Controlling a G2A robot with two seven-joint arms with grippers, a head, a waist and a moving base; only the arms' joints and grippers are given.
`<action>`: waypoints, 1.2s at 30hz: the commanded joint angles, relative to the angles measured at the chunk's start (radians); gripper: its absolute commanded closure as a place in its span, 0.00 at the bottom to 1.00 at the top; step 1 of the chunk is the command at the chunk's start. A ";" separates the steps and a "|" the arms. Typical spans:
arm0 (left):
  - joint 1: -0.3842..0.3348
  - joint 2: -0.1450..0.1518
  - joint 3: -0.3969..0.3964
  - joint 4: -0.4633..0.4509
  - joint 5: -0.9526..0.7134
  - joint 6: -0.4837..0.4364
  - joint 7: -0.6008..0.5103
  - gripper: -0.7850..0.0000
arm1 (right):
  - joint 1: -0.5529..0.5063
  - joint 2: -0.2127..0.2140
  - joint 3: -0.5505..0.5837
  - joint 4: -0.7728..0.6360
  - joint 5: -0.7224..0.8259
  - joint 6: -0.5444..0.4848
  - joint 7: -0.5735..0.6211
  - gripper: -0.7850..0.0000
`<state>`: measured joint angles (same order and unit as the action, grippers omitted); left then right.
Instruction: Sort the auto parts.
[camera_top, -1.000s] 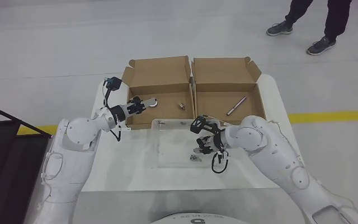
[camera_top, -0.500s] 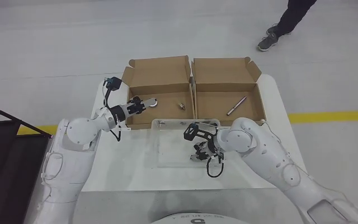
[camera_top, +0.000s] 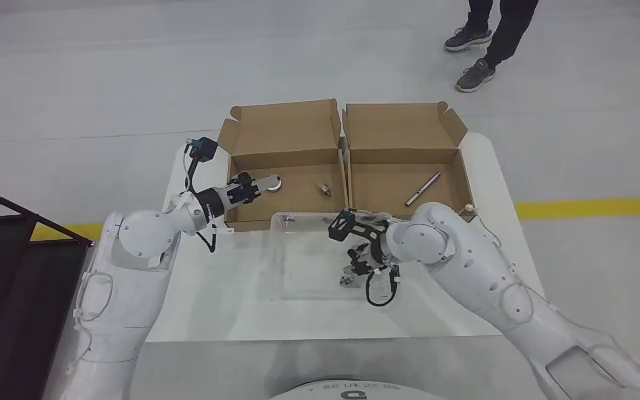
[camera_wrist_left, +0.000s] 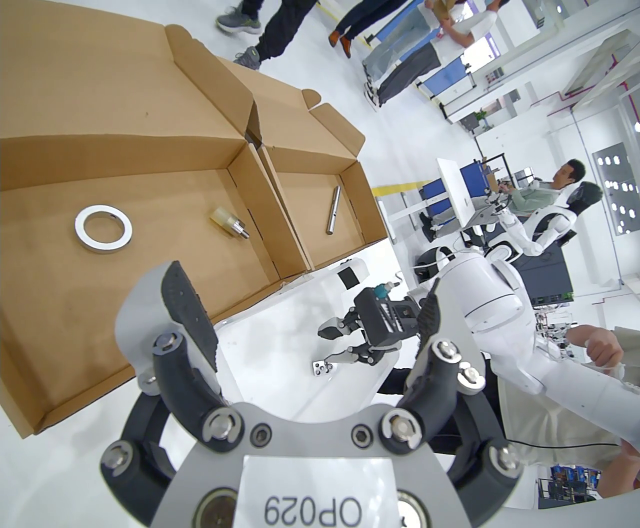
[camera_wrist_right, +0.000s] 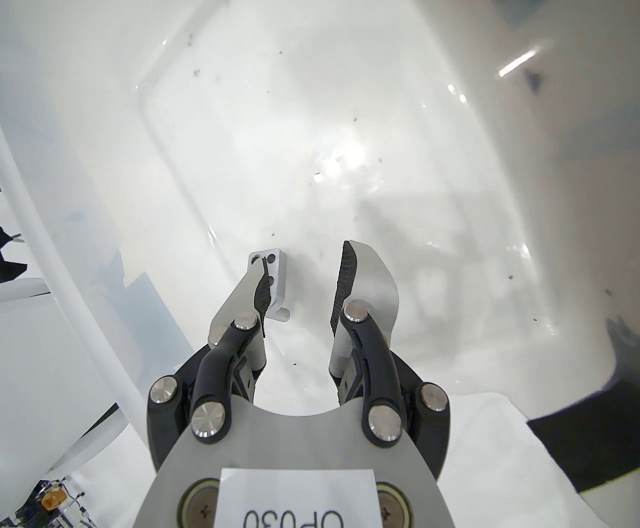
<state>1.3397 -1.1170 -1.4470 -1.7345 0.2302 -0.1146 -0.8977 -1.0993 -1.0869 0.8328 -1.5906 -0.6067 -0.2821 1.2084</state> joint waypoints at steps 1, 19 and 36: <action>0.000 0.000 0.000 0.000 0.000 0.000 0.000 0.00 | -0.001 0.004 0.015 -0.005 0.002 0.006 -0.006 0.64; 0.000 0.000 0.000 0.000 0.000 0.000 0.000 0.00 | 0.033 -0.017 -0.099 0.014 -0.005 -0.006 0.041 0.64; 0.000 0.000 0.000 0.000 0.000 0.000 0.000 0.00 | 0.059 -0.009 -0.050 0.037 0.045 0.005 0.008 1.00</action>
<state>1.3397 -1.1170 -1.4470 -1.7345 0.2302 -0.1146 -0.8977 -1.0382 -1.0987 0.7731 -1.5499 -0.5693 -0.2748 1.2213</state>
